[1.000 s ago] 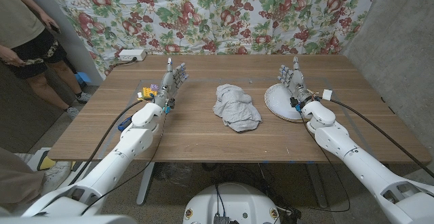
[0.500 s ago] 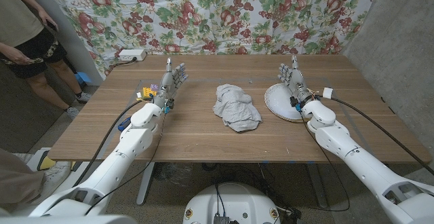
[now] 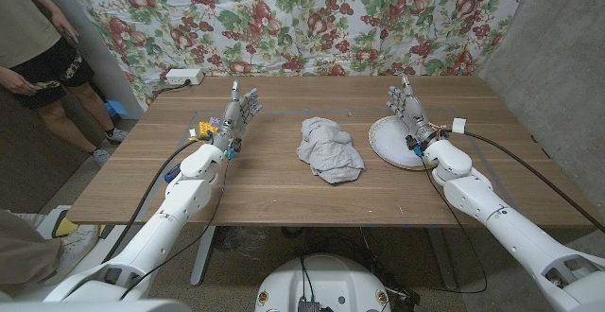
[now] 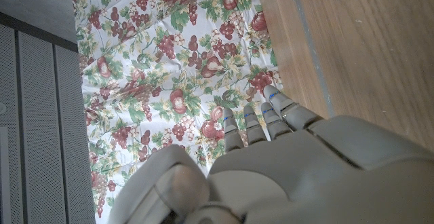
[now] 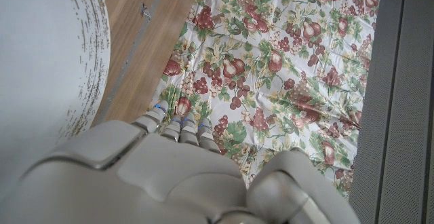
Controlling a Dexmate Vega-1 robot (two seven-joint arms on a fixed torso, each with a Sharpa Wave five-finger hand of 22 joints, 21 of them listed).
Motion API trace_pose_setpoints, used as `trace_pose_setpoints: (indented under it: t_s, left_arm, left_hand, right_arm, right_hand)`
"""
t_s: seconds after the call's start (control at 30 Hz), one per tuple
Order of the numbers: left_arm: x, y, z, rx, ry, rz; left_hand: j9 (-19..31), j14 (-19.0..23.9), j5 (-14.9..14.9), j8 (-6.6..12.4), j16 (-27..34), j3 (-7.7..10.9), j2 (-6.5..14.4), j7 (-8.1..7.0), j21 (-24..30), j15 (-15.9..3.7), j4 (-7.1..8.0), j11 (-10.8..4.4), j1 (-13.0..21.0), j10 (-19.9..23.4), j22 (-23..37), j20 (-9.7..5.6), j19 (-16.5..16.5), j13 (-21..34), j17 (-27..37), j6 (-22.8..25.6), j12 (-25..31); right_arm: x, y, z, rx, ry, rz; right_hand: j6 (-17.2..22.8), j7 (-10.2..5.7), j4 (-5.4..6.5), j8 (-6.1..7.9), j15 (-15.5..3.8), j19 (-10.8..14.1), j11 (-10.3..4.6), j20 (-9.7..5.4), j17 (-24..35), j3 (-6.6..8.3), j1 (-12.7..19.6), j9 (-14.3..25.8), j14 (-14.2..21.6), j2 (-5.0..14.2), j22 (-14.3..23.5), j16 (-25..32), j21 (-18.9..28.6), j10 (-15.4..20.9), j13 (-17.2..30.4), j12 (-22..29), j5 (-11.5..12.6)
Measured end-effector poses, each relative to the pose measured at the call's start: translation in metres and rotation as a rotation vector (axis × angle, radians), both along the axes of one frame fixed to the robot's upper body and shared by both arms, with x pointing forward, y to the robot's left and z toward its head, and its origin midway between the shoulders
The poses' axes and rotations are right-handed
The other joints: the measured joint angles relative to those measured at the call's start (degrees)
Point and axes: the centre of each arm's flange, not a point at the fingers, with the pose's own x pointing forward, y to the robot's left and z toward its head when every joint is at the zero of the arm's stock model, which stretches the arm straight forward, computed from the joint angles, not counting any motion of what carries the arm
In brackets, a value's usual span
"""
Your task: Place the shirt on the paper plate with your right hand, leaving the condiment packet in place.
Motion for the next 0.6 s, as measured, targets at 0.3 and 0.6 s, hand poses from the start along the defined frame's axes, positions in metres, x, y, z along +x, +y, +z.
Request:
trace_pose_setpoints:
  t_s: [0.3,0.6]
  left_arm:
    - [0.0,0.0,0.002,0.007,-0.003,-0.003]
    - [0.0,0.0,0.001,0.008,-0.002,-0.003]
  left_hand:
    - [-0.01,0.0,0.0,0.0,0.0,0.0,0.0,0.0,0.0,0.0,0.0,0.0,0.0,0.0,0.0,0.0,0.0,0.0,0.0,0.0,0.0]
    - [-0.01,0.0,0.0,0.0,0.0,0.0,0.0,0.0,0.0,0.0,0.0,0.0,0.0,0.0,-0.01,0.01,0.0,-0.01,-0.01,0.0,0.0]
  right_arm:
    - [-0.01,0.0,0.008,-0.112,-0.027,-0.025]
    - [-0.019,0.0,0.015,-0.205,-0.052,-0.083]
  right_hand:
    - [-0.5,-0.5,-1.26,0.38,-0.04,-0.51,-0.12,0.51,0.0,0.33,1.79,0.0,-0.84,-0.28,-0.01,0.0,0.0,-0.26,0.0,0.0,0.98]
    - [-0.5,-0.5,-2.18,0.43,-0.37,-0.5,-0.57,0.51,0.0,0.76,3.37,-0.01,-0.51,-0.06,-0.01,0.01,0.0,0.19,0.0,0.0,1.64]
